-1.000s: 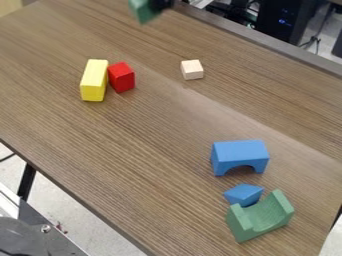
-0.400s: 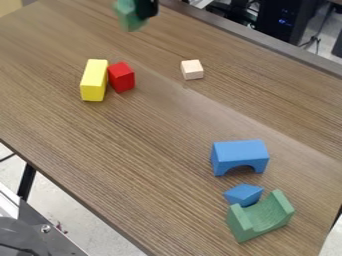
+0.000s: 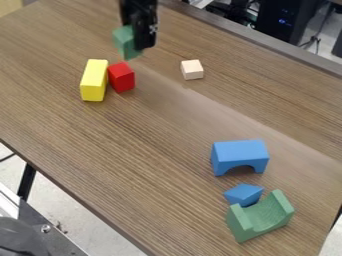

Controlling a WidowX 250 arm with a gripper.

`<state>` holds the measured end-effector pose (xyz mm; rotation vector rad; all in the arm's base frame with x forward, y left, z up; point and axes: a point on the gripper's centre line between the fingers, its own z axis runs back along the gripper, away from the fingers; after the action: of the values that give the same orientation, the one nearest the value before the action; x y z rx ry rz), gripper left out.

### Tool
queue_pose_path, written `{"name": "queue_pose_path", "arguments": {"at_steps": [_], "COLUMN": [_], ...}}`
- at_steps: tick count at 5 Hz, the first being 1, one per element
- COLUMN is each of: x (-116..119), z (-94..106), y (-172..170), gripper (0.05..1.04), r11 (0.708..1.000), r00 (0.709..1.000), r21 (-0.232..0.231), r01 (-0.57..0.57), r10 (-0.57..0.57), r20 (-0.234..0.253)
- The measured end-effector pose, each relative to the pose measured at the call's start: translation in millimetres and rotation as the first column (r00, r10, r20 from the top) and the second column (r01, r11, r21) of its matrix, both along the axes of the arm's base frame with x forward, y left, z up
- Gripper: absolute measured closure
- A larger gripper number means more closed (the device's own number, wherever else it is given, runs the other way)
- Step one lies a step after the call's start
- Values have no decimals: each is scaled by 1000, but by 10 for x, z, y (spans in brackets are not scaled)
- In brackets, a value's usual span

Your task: Put the green cube on top of the red cube

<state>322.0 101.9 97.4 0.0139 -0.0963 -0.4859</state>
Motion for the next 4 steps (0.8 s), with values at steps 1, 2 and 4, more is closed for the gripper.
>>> {"name": "queue_pose_path", "arguments": {"at_steps": [1, 2, 4], "x": [-49, -51, -29], "z": [-95, -162, -281], "y": [23, 56, 103], "gripper": [509, 508, 508], "r11": [1000, 1000, 999], "r00": [999, 999, 997], "r21": [14, 24, 19], "r01": [-7, -14, -30], "r10": [7, 15, 31], "r20": [-31, -42, -71]}}
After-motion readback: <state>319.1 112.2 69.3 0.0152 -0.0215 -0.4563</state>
